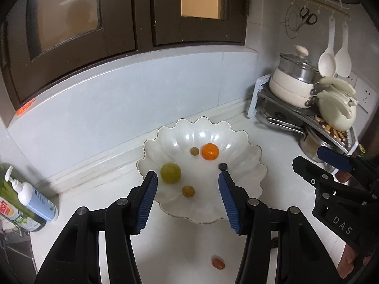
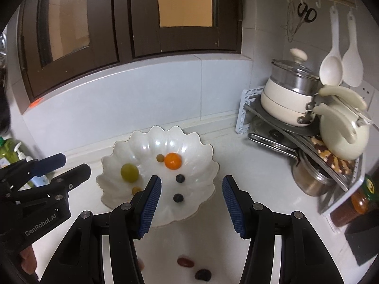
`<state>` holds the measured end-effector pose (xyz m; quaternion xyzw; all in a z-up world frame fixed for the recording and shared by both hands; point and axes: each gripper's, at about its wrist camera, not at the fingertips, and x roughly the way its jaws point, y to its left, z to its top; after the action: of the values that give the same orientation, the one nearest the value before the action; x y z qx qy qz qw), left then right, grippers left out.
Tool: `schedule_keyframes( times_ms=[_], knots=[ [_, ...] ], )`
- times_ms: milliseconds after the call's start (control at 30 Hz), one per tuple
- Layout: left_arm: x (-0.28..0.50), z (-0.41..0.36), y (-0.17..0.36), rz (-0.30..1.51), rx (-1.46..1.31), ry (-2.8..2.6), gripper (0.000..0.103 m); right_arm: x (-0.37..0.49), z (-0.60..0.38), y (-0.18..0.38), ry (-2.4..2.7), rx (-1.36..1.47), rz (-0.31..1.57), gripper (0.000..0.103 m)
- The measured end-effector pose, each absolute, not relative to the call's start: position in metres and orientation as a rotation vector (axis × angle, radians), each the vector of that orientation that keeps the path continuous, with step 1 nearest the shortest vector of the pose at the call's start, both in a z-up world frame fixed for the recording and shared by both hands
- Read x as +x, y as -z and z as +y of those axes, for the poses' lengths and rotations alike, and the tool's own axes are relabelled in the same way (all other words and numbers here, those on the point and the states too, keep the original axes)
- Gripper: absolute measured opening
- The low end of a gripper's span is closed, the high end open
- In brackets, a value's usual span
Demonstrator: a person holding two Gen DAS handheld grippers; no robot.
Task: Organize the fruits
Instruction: 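Withdraw both tools from the bowl toward the remaining plums and red fruits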
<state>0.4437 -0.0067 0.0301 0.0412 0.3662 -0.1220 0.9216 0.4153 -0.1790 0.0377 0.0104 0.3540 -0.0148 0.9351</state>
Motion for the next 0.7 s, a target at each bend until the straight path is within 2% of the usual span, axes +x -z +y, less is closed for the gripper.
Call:
schedule_keyframes(
  times_ms=[700],
  knots=[
    [0.360, -0.003, -0.046, 0.632, 0.094, 0.349, 0.054, 0.324, -0.179, -0.053, 0.095, 0.012, 0.616, 0.055]
  ],
)
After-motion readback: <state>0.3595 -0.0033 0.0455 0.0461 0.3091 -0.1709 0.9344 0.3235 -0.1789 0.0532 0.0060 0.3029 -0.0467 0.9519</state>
